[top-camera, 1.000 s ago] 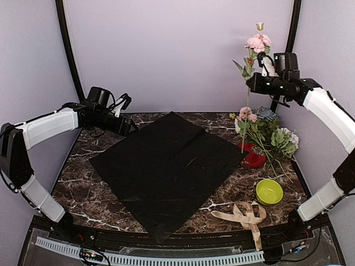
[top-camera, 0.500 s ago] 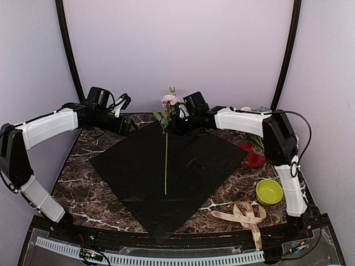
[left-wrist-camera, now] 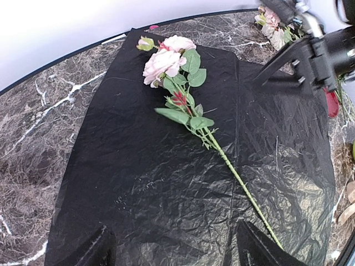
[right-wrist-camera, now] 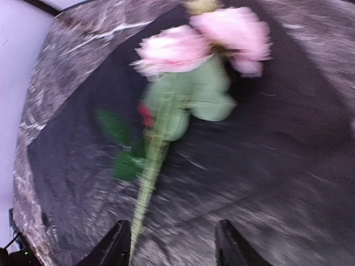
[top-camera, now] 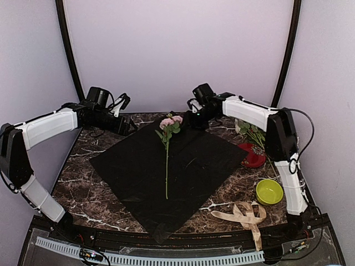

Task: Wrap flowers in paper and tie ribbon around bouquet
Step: Pick up the fake flower from the corner of the board.

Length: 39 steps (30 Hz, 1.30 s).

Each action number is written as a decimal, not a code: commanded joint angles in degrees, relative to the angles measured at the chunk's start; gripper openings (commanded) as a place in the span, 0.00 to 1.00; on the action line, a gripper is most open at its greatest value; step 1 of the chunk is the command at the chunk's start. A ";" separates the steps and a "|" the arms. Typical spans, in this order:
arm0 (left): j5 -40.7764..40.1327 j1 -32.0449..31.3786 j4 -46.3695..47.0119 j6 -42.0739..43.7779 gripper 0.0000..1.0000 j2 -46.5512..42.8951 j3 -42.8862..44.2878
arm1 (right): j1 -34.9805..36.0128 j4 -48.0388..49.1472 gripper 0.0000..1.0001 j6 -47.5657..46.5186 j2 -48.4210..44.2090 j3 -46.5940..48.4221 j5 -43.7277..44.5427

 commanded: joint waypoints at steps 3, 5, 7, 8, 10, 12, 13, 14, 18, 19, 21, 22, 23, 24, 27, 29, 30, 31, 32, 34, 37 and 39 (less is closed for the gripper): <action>0.40 0.32 -0.95 0.11 0.77 -0.81 -0.23 | -12.22 -9.23 0.37 -10.82 -24.83 -22.07 20.13; 0.21 0.36 -0.98 0.37 0.77 -1.09 -0.32 | -18.37 -10.58 0.30 -10.61 -28.83 -28.70 21.33; -0.15 0.31 -0.99 0.47 0.77 -1.17 -0.37 | -23.23 -12.55 0.32 -12.11 -30.07 -32.28 22.21; -0.25 0.30 -1.02 0.50 0.77 -1.19 -0.32 | -25.03 -13.09 0.36 -12.92 -30.20 -33.46 22.89; -0.21 0.37 -1.03 0.56 0.77 -1.17 -0.33 | -27.70 -13.53 0.39 -14.81 -29.48 -34.72 23.12; -0.24 0.34 -1.00 0.59 0.77 -1.17 -0.36 | -29.79 -12.84 0.40 -15.48 -28.50 -35.27 23.16; -0.38 0.38 -1.00 0.64 0.76 -1.17 -0.36 | -30.59 -12.37 0.39 -15.63 -27.78 -35.30 23.19; -0.45 0.43 -0.95 0.70 0.76 -1.11 -0.36 | -31.22 -11.98 0.38 -15.70 -26.48 -34.80 23.24; -0.69 0.43 -1.14 0.74 0.76 -0.78 -0.36 | -32.70 -11.06 0.36 -16.22 -22.67 -31.86 22.92; -0.64 0.35 -1.13 0.74 0.76 -0.78 -0.36 | -32.70 -10.86 0.34 -16.49 -21.79 -31.11 23.20; -0.56 0.31 -1.13 0.74 0.76 -0.65 -0.36 | -32.78 -10.65 0.29 -16.93 -19.86 -30.03 25.12; -0.66 0.33 -1.15 0.78 0.76 -0.76 -0.36 | -32.89 -10.67 0.28 -17.09 -18.86 -29.60 26.33; -0.84 0.39 -1.18 0.93 0.76 -0.73 -0.38 | -33.03 -10.70 0.27 -17.26 -18.02 -29.25 26.81; -1.11 0.40 -1.17 1.11 0.76 -0.79 -0.36 | -33.20 -10.64 0.26 -17.39 -17.25 -28.99 26.63; -1.66 0.39 -1.13 1.35 0.76 -1.06 -0.58 | -33.26 -9.58 0.23 -17.04 -15.99 -29.39 26.12; -1.73 0.42 -1.06 1.42 0.76 -1.08 -0.64 | -33.24 -9.00 0.22 -16.63 -15.59 -29.85 27.34; -1.65 0.35 -1.04 1.44 0.75 -1.10 -0.63 | -33.26 -8.66 0.21 -16.60 -15.47 -30.06 27.89; -1.63 0.37 -1.00 1.42 0.75 -1.06 -0.62 | -33.24 -8.34 0.20 -16.68 -15.36 -30.28 28.13; -1.56 0.40 -1.04 1.44 0.75 -1.02 -0.67 | -33.25 -8.02 0.20 -16.96 -15.17 -30.39 28.02; -1.55 0.35 -1.04 1.43 0.75 -0.91 -0.66 | -33.25 -7.55 0.20 -17.54 -14.71 -30.64 27.66; -1.56 0.39 -1.07 1.53 0.75 -0.90 -0.63 | -33.25 -6.68 0.18 -18.58 -14.09 -30.78 28.16; -1.55 0.42 -1.05 1.53 0.75 -0.91 -0.62 | -33.19 -6.20 0.17 -19.26 -13.87 -30.73 27.96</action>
